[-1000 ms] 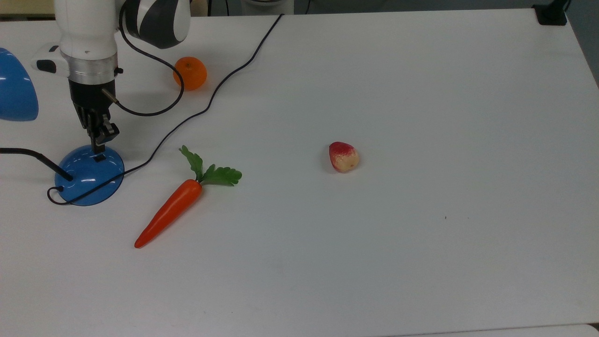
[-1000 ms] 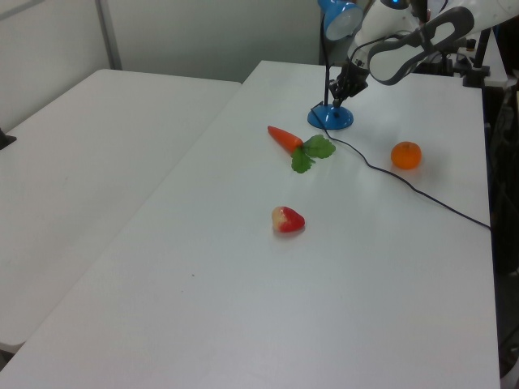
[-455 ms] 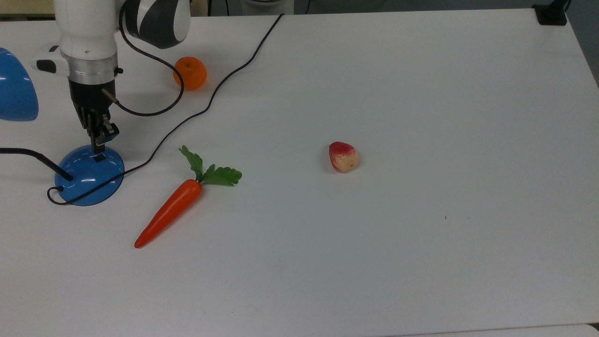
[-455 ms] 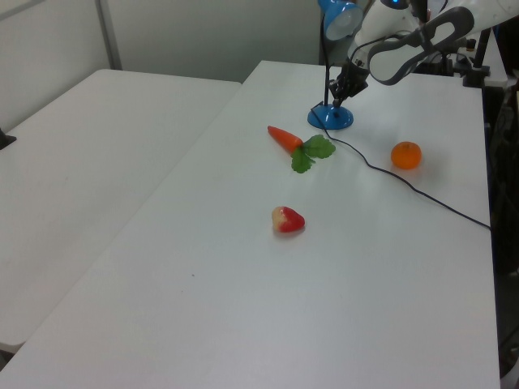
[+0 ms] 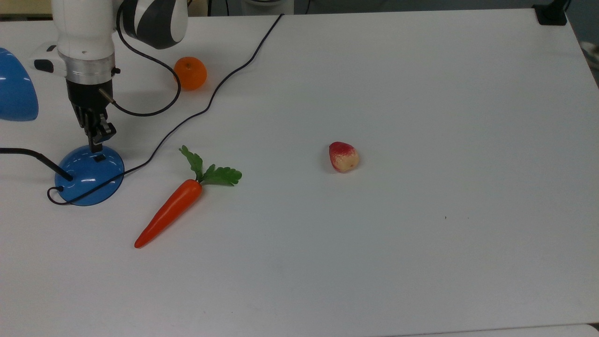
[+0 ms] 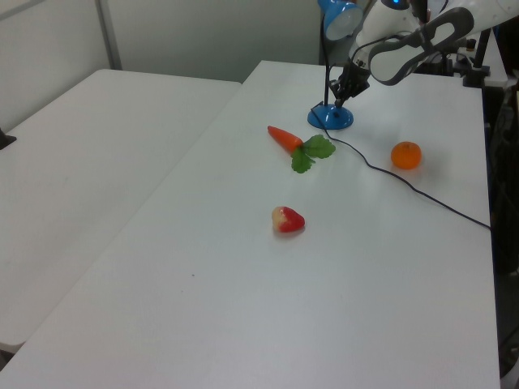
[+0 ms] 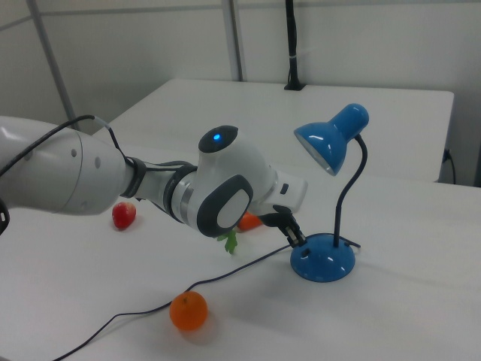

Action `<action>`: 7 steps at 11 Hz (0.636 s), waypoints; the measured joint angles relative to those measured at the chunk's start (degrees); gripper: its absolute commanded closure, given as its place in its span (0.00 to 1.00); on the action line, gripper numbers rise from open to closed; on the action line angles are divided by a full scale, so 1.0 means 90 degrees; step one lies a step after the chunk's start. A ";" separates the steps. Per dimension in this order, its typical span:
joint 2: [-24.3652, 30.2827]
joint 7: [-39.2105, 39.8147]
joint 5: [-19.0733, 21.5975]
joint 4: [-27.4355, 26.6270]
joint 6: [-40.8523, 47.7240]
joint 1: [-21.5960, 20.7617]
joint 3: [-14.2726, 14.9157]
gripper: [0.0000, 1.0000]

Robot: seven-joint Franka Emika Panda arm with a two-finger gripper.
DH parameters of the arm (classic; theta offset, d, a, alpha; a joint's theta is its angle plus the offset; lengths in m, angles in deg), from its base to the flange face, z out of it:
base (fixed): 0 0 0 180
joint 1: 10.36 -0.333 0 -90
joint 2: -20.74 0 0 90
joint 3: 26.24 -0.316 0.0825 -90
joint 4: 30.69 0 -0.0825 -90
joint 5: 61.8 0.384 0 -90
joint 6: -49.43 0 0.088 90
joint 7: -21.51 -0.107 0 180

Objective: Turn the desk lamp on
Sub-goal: 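Press down on the switch on the blue lamp base with the gripper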

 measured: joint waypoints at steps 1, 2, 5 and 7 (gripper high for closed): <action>-0.0038 -0.0003 0.0000 0.0000 -0.0077 0.0000 0.0012 1.00; -0.0086 -0.0006 0.0000 0.0000 -0.0220 0.0001 0.0037 1.00; -0.0209 -0.0007 0.0000 0.0000 -0.0326 0.0005 0.0083 1.00; -0.0241 -0.0009 0.0000 0.0001 -0.0333 0.0006 0.0084 1.00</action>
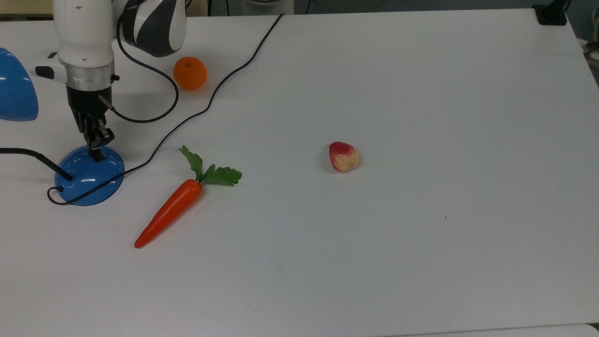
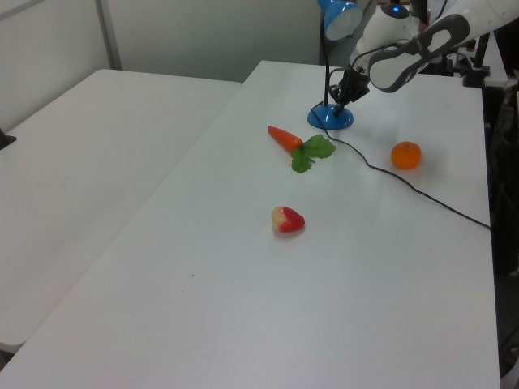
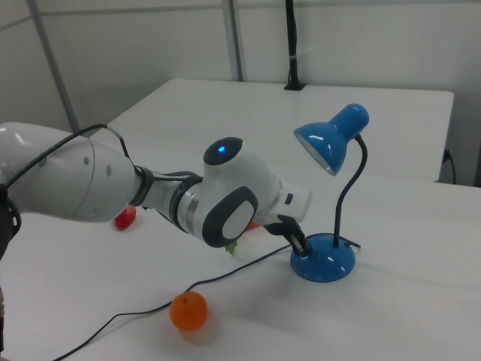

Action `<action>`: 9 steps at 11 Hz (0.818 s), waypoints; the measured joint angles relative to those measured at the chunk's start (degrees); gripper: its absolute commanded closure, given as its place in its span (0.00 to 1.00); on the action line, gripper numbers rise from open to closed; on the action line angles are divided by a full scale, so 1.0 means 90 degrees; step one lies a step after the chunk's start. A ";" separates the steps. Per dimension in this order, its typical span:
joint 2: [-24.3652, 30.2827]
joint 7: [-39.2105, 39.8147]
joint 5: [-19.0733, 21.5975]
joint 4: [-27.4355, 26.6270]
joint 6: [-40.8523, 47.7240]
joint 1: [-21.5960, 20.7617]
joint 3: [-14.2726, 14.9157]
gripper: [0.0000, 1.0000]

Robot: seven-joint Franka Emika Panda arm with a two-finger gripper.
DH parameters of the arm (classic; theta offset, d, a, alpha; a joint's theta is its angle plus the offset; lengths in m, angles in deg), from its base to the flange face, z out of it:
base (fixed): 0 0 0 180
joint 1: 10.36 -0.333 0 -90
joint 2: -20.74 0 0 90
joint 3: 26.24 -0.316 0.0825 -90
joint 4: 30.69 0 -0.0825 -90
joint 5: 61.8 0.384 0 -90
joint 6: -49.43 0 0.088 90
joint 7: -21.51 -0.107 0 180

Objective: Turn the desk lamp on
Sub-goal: 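Press down on the switch on the blue lamp base with the gripper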

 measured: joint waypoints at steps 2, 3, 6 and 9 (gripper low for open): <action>-0.0029 -0.0006 0.0000 0.0000 -0.0097 0.0000 0.0000 1.00; -0.0045 -0.0009 0.0000 0.0000 -0.0126 0.0000 0.0000 1.00; -0.0072 -0.0025 0.0000 0.0001 -0.0132 0.0000 0.0000 1.00; -0.0130 -0.0076 0.0027 0.0087 -0.0136 0.0003 0.0002 1.00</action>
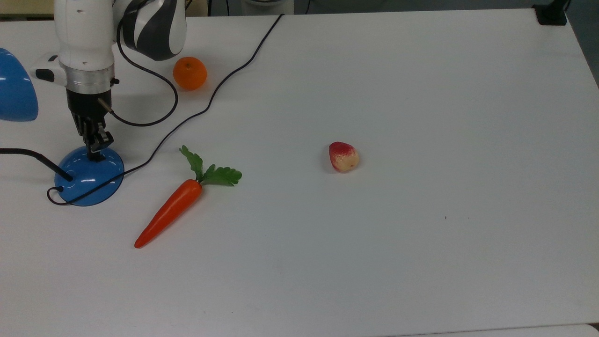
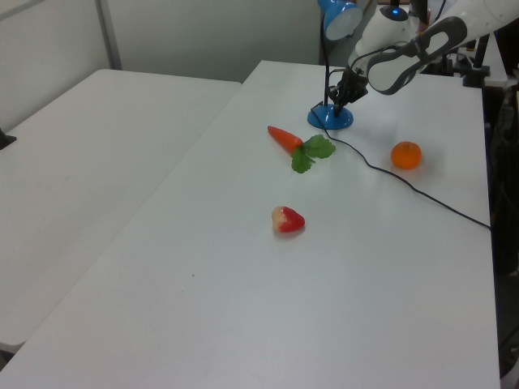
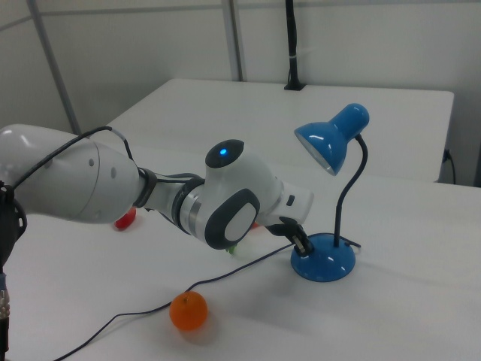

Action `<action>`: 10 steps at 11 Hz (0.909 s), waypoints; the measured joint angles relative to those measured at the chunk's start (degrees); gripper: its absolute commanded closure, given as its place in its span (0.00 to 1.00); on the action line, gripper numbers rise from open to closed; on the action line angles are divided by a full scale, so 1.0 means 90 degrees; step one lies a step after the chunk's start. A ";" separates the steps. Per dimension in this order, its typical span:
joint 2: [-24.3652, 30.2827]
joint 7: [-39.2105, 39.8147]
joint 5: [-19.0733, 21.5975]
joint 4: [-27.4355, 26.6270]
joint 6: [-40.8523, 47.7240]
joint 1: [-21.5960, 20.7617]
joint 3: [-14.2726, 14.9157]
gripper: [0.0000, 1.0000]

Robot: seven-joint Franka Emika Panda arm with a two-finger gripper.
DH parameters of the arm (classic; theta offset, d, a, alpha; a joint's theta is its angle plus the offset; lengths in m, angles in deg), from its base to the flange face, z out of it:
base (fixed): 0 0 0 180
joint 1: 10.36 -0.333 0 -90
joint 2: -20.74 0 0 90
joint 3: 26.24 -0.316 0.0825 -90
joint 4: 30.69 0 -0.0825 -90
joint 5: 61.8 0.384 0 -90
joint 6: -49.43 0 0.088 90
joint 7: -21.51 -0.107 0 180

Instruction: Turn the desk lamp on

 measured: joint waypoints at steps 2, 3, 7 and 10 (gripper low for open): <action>-0.0082 -0.0017 0.0011 0.0096 -0.0003 0.0002 0.0028 1.00; -0.0100 -0.0020 0.0011 0.0121 -0.0003 0.0002 0.0037 1.00; -0.0121 -0.0022 0.0011 0.0135 -0.0081 0.0002 0.0053 1.00; 0.0109 -0.0021 0.0011 0.0127 -0.0008 -0.0006 0.0060 1.00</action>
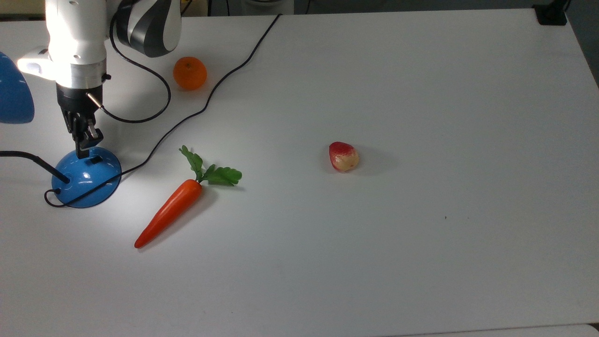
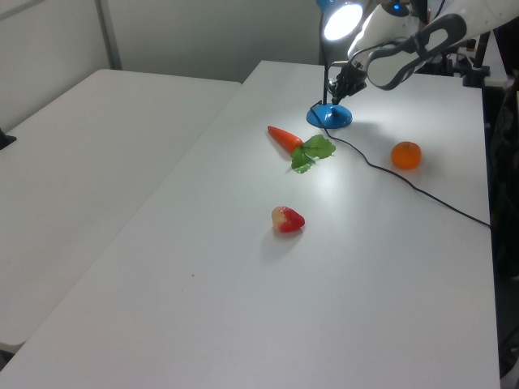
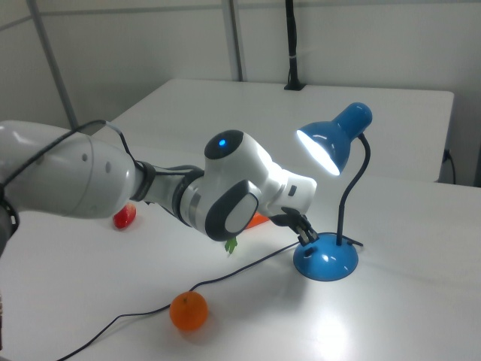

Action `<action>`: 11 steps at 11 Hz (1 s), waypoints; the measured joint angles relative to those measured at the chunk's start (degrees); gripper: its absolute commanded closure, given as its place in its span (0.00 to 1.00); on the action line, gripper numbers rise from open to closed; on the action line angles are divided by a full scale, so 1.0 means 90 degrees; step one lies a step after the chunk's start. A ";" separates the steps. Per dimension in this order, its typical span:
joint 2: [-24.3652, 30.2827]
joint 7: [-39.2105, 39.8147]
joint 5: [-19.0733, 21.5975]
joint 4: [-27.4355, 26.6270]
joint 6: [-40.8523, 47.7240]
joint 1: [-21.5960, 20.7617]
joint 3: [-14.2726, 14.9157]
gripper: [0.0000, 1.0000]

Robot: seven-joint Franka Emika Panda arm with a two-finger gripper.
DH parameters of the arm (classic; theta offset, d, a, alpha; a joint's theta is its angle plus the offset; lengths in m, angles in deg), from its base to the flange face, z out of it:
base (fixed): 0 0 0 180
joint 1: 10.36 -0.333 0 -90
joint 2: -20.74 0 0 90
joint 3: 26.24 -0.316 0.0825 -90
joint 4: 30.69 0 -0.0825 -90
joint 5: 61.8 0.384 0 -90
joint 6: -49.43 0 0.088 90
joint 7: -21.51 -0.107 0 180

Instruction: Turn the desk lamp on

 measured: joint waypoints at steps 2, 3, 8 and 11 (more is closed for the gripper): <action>0.0523 0.0084 -0.0002 -0.0141 0.0728 -0.0132 -0.0006 0.96; 0.0838 0.0188 -0.0002 -0.0217 0.1258 -0.0261 -0.0009 0.85; 0.2186 0.1641 0.0315 -0.0353 0.4103 -0.1067 0.0240 0.00; 0.2783 0.2928 0.0398 -0.0354 0.5567 -0.1281 0.0376 0.00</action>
